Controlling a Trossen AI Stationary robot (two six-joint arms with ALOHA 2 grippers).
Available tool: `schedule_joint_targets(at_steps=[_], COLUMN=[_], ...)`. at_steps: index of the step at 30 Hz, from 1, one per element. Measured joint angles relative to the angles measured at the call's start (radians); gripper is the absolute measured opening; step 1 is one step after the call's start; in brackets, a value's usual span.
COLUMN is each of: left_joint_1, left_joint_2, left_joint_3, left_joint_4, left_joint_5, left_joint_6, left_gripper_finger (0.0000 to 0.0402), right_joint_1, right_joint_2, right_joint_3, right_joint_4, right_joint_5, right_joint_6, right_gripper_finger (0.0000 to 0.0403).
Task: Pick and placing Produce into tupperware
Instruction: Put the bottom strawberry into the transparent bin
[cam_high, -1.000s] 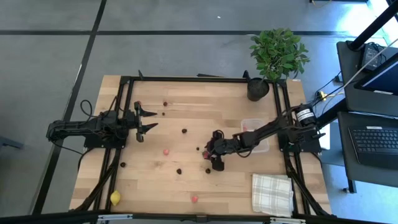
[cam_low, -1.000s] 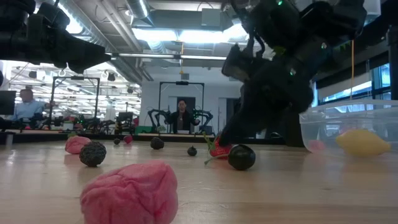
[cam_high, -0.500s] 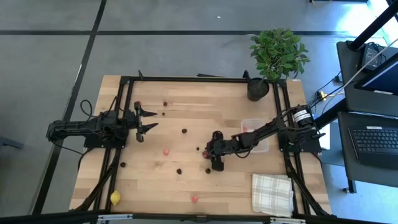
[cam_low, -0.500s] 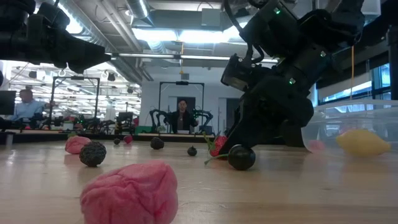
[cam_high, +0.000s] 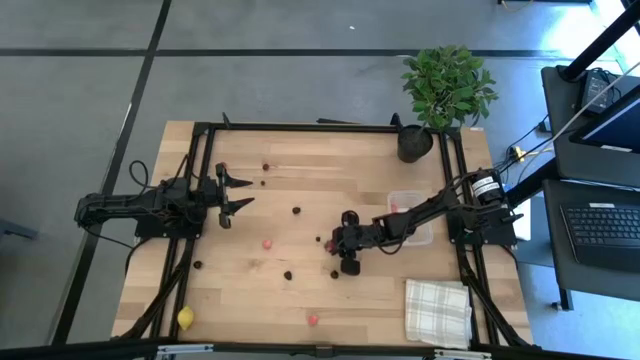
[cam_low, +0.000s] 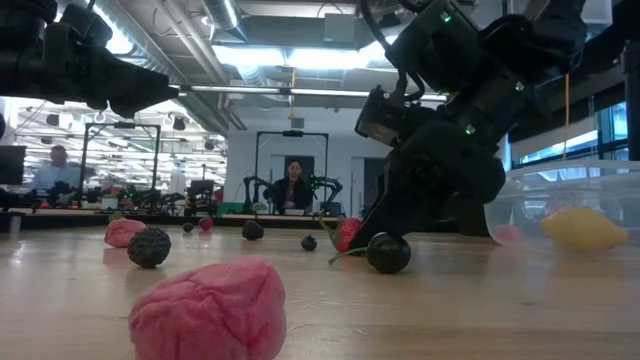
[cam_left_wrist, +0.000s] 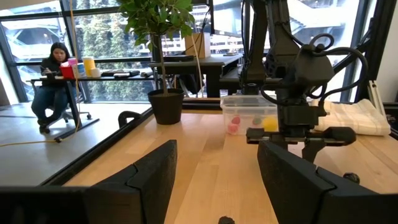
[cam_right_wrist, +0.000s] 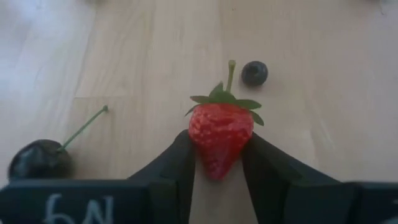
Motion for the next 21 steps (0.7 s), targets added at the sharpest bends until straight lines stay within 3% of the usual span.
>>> schedule_joint_targets(at_steps=[12,21], left_joint_1=[0.0,0.0], left_joint_2=[0.0,0.0], left_joint_3=[0.0,0.0], left_joint_4=[-0.001,-0.002], left_joint_5=[0.0,0.0], left_joint_6=[0.0,-0.001], left_gripper_finger=[0.0218,0.0218], right_joint_1=[0.0,0.0], right_joint_2=[-0.024,-0.265], right_joint_3=[0.055,0.083], right_joint_4=[-0.104,-0.356], right_joint_5=[-0.004,0.026], right_joint_6=[0.02,0.0], right_gripper_finger=[0.0119,0.0121])
